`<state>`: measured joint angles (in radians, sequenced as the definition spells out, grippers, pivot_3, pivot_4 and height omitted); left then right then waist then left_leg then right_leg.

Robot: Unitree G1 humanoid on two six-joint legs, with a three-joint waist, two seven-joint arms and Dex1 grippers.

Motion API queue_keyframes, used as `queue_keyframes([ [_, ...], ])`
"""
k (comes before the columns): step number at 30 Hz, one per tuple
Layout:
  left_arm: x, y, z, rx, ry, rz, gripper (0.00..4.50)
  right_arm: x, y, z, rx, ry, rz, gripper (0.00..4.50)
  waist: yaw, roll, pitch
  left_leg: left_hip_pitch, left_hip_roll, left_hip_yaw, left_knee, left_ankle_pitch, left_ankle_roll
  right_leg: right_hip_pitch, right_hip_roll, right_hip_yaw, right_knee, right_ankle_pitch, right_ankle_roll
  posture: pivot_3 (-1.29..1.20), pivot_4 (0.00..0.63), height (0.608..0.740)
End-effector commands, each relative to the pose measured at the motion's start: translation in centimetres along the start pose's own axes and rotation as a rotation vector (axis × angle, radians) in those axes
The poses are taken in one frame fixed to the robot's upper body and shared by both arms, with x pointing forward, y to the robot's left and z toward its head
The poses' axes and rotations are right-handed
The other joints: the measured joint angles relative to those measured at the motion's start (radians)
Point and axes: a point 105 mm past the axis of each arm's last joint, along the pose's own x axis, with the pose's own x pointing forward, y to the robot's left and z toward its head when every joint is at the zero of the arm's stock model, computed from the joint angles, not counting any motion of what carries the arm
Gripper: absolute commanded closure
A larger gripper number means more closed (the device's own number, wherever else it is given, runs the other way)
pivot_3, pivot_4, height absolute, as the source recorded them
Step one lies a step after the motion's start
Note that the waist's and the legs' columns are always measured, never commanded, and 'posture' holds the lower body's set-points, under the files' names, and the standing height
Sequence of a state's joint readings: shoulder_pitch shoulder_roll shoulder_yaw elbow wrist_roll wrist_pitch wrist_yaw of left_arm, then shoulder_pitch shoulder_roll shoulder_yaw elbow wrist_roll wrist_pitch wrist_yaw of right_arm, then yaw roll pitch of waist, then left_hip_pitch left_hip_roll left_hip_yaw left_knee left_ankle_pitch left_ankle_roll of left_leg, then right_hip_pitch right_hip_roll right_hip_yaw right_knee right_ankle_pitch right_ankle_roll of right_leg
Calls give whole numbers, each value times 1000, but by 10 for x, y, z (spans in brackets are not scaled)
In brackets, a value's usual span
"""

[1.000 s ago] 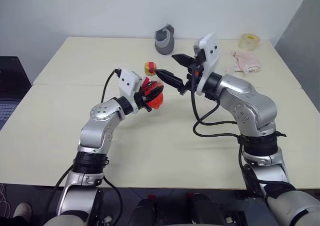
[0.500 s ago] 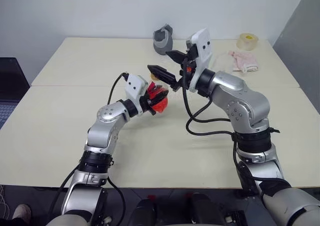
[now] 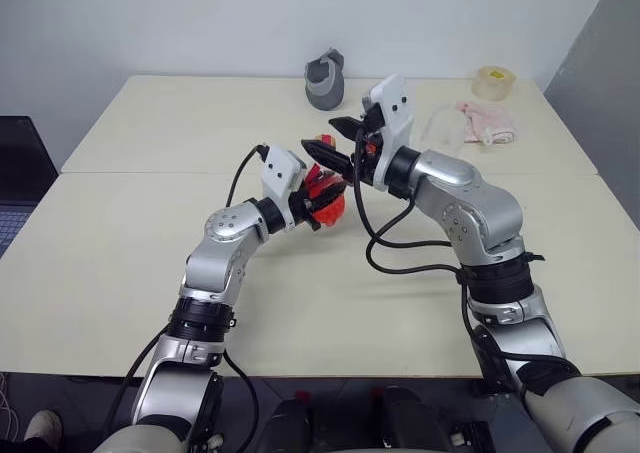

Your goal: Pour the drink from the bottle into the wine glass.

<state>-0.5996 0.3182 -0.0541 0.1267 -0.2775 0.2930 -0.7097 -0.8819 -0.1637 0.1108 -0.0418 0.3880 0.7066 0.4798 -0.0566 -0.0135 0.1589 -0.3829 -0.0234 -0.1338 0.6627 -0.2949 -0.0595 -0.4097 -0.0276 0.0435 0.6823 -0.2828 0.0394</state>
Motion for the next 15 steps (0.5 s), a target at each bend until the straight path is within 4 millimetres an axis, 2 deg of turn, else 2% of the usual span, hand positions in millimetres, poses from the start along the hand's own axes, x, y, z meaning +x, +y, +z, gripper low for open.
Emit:
queue_keyframes([
  [1, 2, -3, 19, 50, -63, -13, 3098, -3, 8, 18, -4, -70, 44, 2238, 0, 0, 0, 0, 0, 0, 0, 0, 0, 0, 0, 0, 0, 0, 0, 0, 150, 740],
  [3, 2, -3, 20, 50, -64, -13, 3098, -4, 10, 18, 1, -70, 60, 3049, 0, 0, 0, 0, 0, 0, 0, 0, 0, 0, 0, 0, 0, 0, 0, 0, 150, 740],
  [4, 2, -4, 20, 49, -65, -13, 3098, -4, 11, 19, 3, -70, 67, 3266, 0, 0, 0, 0, 0, 0, 0, 0, 0, 0, 0, 0, 0, 0, 0, 0, 150, 740],
  [8, -3, -6, 21, 50, -65, -16, 3098, -4, 18, 20, -1, -67, 103, 3286, 0, 0, 0, 0, 0, 0, 0, 0, 0, 0, 0, 0, 0, 0, 0, 0, 150, 740],
  [10, -10, -9, 22, 53, -58, -35, 3098, -6, 26, 21, -30, -64, 175, 3286, 0, 0, 0, 0, 0, 0, 0, 0, 0, 0, 0, 0, 0, 0, 0, 0, 150, 740],
  [15, -34, -31, 23, 56, -27, -129, 3098, -26, 45, 22, -70, -24, 481, 3286, -1, 0, 0, 0, 1, 0, 0, 0, 0, 0, 0, 0, 0, 0, 0, 0, 150, 740],
])
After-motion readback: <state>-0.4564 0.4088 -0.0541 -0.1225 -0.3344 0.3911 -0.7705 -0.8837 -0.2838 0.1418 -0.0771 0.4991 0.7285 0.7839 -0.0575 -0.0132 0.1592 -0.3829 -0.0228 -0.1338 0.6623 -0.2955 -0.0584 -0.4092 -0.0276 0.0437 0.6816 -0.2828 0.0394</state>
